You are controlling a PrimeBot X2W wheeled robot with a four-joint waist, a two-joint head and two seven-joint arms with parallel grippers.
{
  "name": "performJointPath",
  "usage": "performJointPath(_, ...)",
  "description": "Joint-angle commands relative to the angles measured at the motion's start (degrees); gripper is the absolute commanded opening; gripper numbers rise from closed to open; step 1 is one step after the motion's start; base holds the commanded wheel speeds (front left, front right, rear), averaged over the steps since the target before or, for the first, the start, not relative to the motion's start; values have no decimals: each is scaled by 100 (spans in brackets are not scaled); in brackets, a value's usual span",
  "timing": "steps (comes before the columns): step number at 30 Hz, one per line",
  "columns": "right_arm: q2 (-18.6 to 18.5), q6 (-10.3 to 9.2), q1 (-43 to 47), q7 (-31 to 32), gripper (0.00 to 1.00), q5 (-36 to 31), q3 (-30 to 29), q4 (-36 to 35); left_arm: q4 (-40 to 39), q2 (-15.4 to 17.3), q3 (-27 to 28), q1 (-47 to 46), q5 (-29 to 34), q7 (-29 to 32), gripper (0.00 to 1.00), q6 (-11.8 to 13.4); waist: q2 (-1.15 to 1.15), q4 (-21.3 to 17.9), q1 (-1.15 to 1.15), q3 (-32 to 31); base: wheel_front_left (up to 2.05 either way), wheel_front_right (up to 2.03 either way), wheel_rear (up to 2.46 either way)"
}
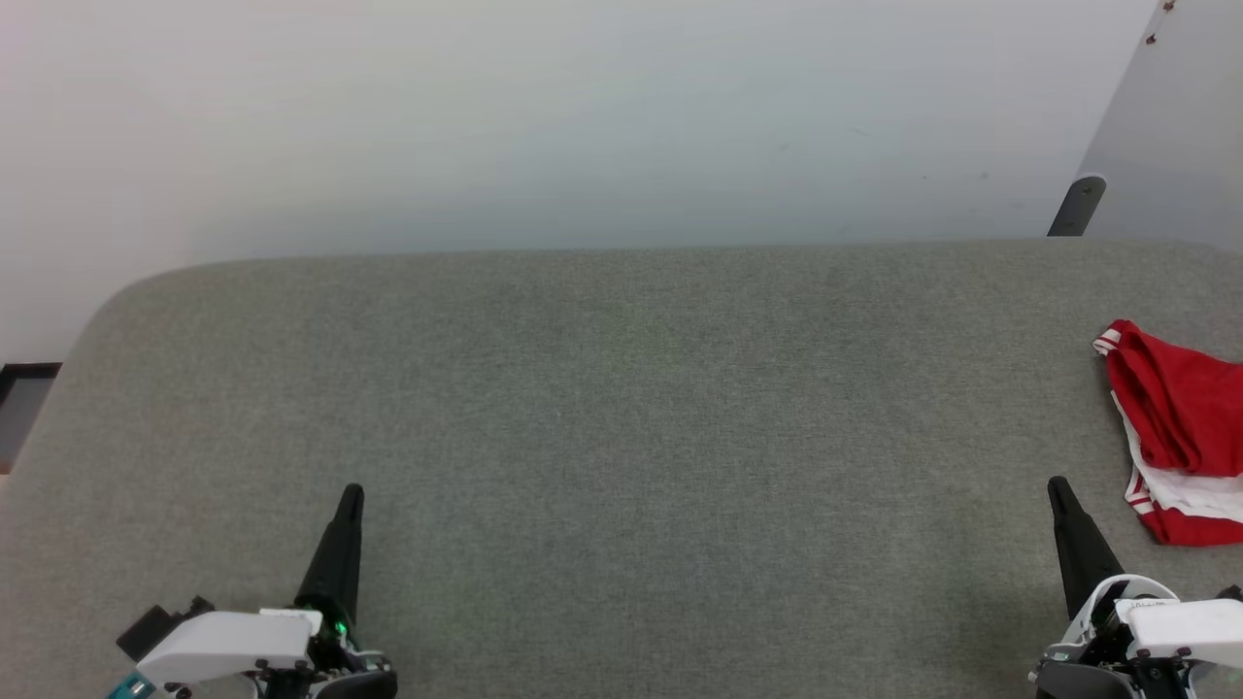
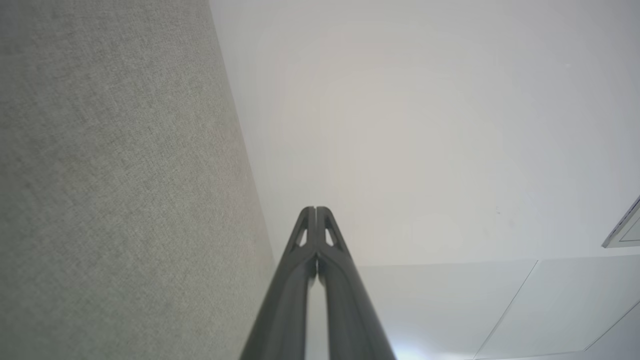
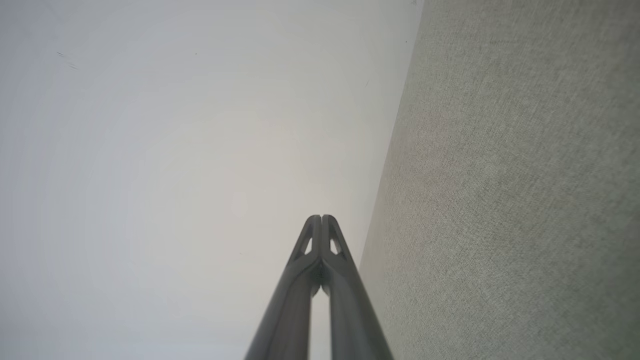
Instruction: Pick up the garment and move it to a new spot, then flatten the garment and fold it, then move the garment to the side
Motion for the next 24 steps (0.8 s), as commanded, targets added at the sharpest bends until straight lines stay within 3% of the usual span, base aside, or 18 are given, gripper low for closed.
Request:
performJointPath(1, 16, -4, -88, 48, 0, 158, -5, 2, -14, -27, 23, -64, -128, 35, 0, -30, 0, -11, 0, 5, 0, 0, 0)
performJointPath(24, 17, -4, -85, 104, 0, 400, -5, 9, -14, -56, 31, -87, -302, 94, 0, -31, 0, -41, 0, 17, 0, 0, 0)
